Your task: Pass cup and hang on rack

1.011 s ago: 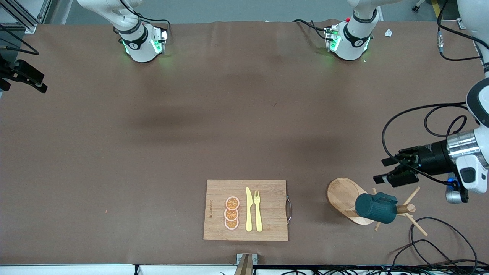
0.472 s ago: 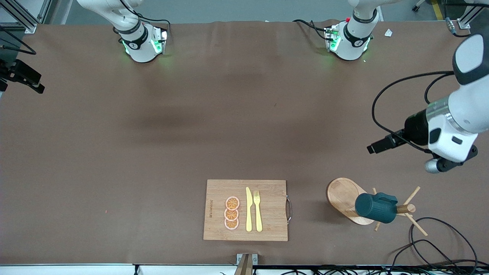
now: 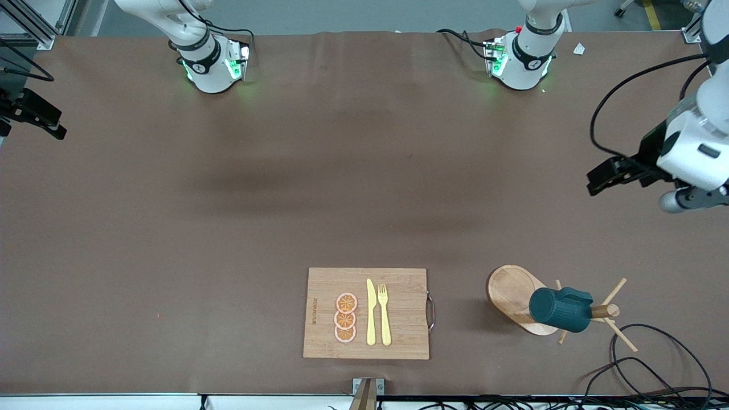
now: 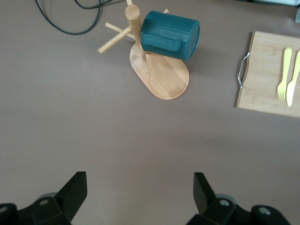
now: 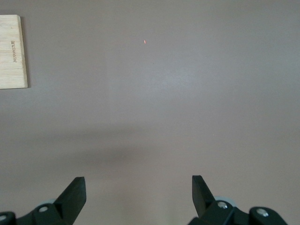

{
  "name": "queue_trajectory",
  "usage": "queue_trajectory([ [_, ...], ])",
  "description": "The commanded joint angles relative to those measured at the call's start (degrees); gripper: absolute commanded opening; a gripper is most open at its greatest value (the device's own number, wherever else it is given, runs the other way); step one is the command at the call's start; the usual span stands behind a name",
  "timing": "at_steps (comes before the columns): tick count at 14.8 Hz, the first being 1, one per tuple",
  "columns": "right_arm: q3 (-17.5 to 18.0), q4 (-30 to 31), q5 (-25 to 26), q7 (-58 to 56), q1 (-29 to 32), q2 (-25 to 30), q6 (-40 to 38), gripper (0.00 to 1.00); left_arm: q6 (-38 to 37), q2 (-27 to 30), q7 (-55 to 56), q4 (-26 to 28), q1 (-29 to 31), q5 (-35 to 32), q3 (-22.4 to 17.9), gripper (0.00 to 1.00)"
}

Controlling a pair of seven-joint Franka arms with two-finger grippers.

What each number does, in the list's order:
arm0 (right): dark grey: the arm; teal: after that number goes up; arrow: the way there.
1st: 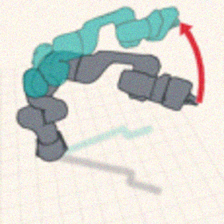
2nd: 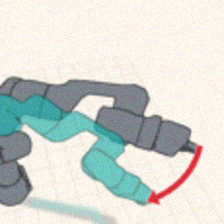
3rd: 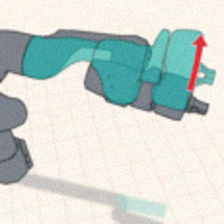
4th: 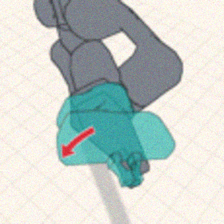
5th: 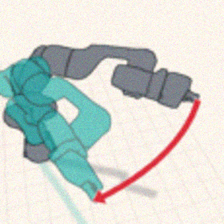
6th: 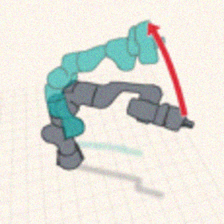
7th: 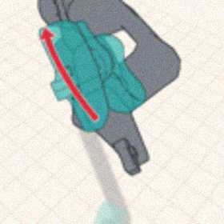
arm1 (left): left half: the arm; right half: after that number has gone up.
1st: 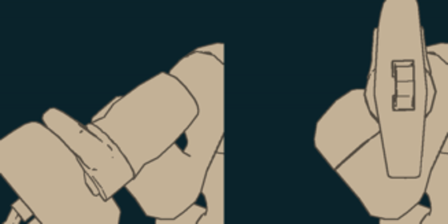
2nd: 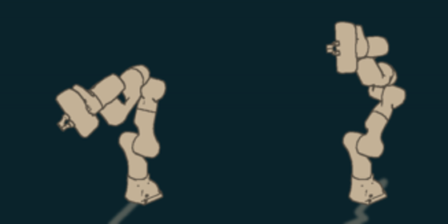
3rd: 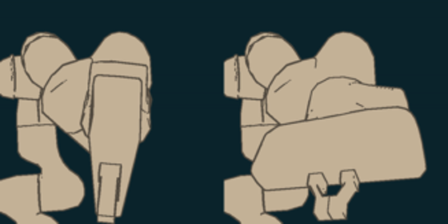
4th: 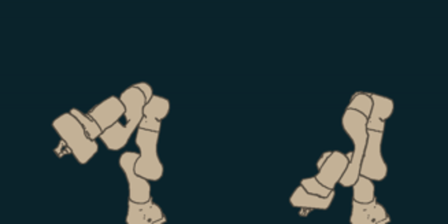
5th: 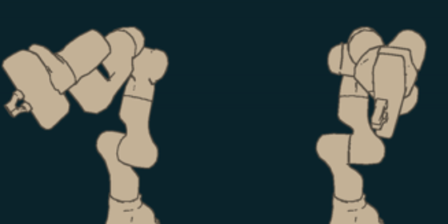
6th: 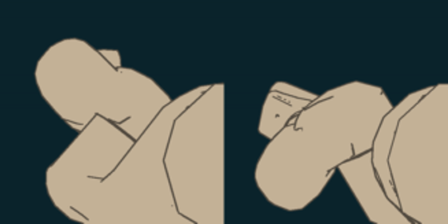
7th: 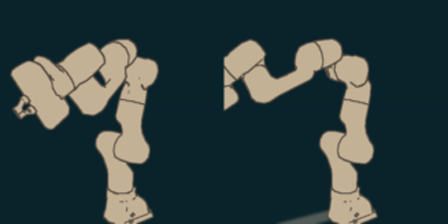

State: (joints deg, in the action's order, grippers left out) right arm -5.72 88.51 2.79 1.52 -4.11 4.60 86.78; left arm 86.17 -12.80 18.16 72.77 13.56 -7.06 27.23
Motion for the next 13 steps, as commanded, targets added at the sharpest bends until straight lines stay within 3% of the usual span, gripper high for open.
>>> queue_trajectory([
  [1, 0.27, -0.09, 0.73, 0.06, -0.1, 0.5, -0.03, 1.0, -2.04, 2.95, -5.84, 1.06, 1.2, -0.5, -0.24, 1.0],
  [2, 0.27, -0.09, 0.73, -0.11, -0.11, 0.5, -0.03, 1.0, -3.19, 4.34, -6.64, 1.06, 1.03, -0.06, -0.94, 1.0],
  [6, 0.27, -0.09, 0.73, -0.11, -0.1, 0.5, -0.03, 1.0, -5.56, 9.36, -7.17, 3.69, -8.97, 1.25, -13.31, 1.0],
  [10, 0.27, 0.0, 0.73, -0.11, -0.02, 0.5, -0.03, 1.0, -6.71, 12.35, -7.87, 6.76, -15.13, 4.6, -20.97, 1.0],
  [13, 0.36, 0.08, 0.73, -0.11, -0.11, 0.5, 0.06, 1.0, -6.28, 15.16, -8.31, 10.45, -15.59, 4.95, -21.34, 1.0],
])
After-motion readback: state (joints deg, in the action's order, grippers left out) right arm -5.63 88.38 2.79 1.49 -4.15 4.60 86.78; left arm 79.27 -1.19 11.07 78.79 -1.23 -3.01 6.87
